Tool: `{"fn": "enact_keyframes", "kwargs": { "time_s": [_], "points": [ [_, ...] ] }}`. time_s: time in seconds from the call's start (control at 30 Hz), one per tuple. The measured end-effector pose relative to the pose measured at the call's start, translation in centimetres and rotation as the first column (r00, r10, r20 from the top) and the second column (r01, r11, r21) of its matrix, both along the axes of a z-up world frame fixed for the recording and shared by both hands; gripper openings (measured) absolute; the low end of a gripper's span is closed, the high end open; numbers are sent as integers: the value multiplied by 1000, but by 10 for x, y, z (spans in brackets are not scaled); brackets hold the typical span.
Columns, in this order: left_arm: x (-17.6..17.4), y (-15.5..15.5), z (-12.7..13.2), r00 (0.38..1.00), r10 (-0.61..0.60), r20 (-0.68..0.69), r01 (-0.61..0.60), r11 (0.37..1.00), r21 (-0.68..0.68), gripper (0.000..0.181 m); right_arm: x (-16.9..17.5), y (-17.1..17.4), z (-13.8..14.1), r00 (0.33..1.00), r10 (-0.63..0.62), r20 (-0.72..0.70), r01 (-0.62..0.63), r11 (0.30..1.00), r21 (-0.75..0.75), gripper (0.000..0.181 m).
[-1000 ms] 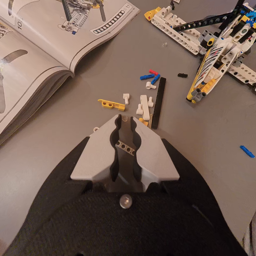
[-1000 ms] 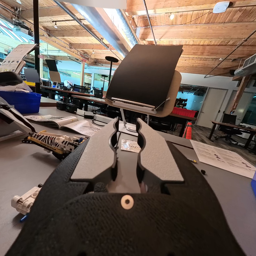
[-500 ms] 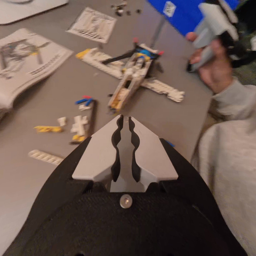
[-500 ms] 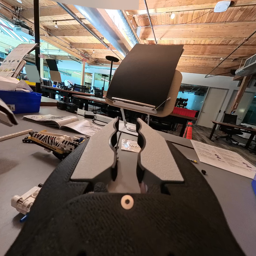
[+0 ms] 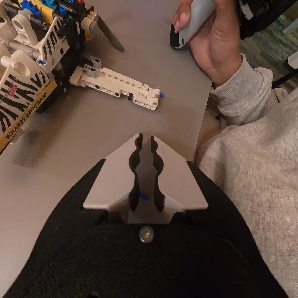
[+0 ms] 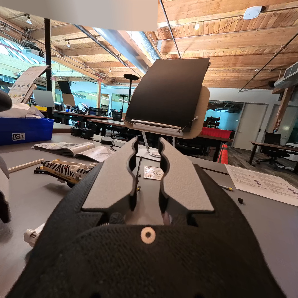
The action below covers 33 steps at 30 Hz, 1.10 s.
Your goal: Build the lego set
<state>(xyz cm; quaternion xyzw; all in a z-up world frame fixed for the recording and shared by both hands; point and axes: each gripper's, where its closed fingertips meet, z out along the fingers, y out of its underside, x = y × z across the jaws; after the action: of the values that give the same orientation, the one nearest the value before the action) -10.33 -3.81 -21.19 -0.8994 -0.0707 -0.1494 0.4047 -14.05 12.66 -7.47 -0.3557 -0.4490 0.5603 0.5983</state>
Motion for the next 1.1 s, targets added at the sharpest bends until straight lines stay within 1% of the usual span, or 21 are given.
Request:
{"fn": "enact_keyframes", "kwargs": {
  "time_s": [0.13,0.3,0.43,0.57,0.67,0.8,0.87,0.97,1.07,1.1],
  "points": [
    [1,-3,1,1000,7,9,-6,1000,-4,19,1,0,1,1000,4,-6,-4,1000,-11,22],
    [-5,-19,12,998,63,-7,-63,998,14,23,3,0,1,1000,7,-11,-7,1000,-19,22],
    [-8,-30,10,993,115,-17,-115,993,13,23,3,0,1,1000,12,-11,-12,1000,-26,22],
    [-10,-20,8,990,140,-24,-140,990,27,22,3,0,1,1000,14,-11,-14,1000,-27,22],
    [-14,-6,4,985,145,-96,-145,989,3,22,2,-1,0,1000,15,-8,-15,1000,-22,22],
    [-14,3,-9,977,92,-193,-108,991,-73,20,3,-1,1,1000,14,-9,-14,1000,-23,22],
    [-10,5,-12,978,72,-198,-92,992,-92,19,3,0,1,1000,16,-12,-16,999,-30,22],
    [-12,6,-14,974,83,-212,-105,990,-95,15,4,0,1,1000,19,-16,-20,999,-38,22],
    [-10,9,-14,978,93,-184,-109,991,-77,6,4,0,2,1000,19,-16,-20,999,-36,22],
    [-9,9,-14,980,98,-172,-111,991,-70,6,4,0,1,1000,19,-16,-19,999,-35,22]
  ]
}}
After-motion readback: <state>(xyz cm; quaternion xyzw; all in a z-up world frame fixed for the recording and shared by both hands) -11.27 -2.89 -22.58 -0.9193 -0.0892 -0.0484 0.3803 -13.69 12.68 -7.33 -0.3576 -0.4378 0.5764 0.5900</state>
